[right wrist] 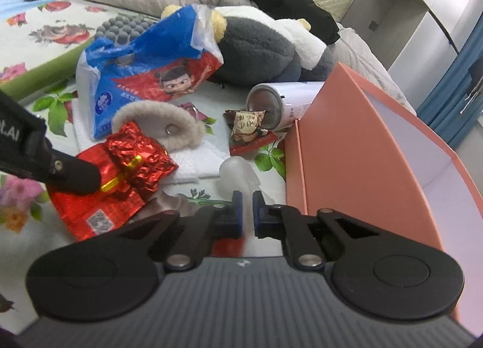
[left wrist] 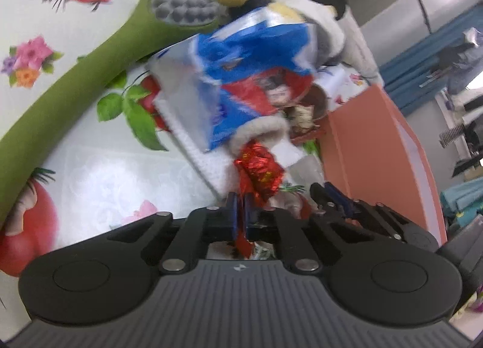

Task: Organize soft objects
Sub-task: 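Grasp the red foil candy packet with the left tool, then lift the red packet with the left tool while right grasps the frosted plastic bottle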

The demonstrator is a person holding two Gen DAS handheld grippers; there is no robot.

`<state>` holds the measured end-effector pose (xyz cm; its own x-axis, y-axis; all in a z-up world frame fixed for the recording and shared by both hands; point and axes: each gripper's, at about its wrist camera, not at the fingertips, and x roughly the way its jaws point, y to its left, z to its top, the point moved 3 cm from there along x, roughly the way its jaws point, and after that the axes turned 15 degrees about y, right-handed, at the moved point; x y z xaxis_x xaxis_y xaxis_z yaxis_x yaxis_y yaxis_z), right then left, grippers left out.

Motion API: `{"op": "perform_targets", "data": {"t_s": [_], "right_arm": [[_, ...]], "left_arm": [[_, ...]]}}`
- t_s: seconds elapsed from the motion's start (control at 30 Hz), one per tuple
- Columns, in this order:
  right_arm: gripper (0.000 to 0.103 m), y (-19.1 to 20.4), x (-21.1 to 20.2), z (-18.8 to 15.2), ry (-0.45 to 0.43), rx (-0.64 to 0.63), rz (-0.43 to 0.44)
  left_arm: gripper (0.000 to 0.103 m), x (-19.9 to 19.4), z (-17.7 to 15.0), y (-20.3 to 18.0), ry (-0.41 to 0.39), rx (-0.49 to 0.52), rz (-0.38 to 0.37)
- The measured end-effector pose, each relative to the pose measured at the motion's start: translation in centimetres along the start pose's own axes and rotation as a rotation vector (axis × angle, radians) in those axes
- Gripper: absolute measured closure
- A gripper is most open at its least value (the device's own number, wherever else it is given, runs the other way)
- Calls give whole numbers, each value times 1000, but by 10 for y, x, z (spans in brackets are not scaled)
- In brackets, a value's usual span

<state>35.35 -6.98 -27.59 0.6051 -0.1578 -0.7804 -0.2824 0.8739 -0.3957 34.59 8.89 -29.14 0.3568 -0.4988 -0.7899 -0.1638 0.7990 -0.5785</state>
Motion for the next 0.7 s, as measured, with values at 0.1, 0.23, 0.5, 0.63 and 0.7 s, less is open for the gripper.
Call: {"op": "perform_targets", "data": {"t_s": [0.1, 0.23, 0.5, 0.63, 0.7], "right_arm": [[94, 2, -7, -5, 0, -17, 19], [94, 5, -25, -17, -10, -27, 35], [94, 10, -67, -50, -23, -75, 87], [94, 12, -91, -69, -32, -103, 117], [94, 13, -102, -78, -31, -110, 136]], "left_arm": [[101, -8, -7, -7, -14, 2, -4], [101, -23, -23, -15, -36, 4, 4], [101, -57, -76, -17, -65, 0, 43], [101, -71, -108, -6, -67, -27, 59], [101, -79, -123, -3, -76, -35, 73]]}}
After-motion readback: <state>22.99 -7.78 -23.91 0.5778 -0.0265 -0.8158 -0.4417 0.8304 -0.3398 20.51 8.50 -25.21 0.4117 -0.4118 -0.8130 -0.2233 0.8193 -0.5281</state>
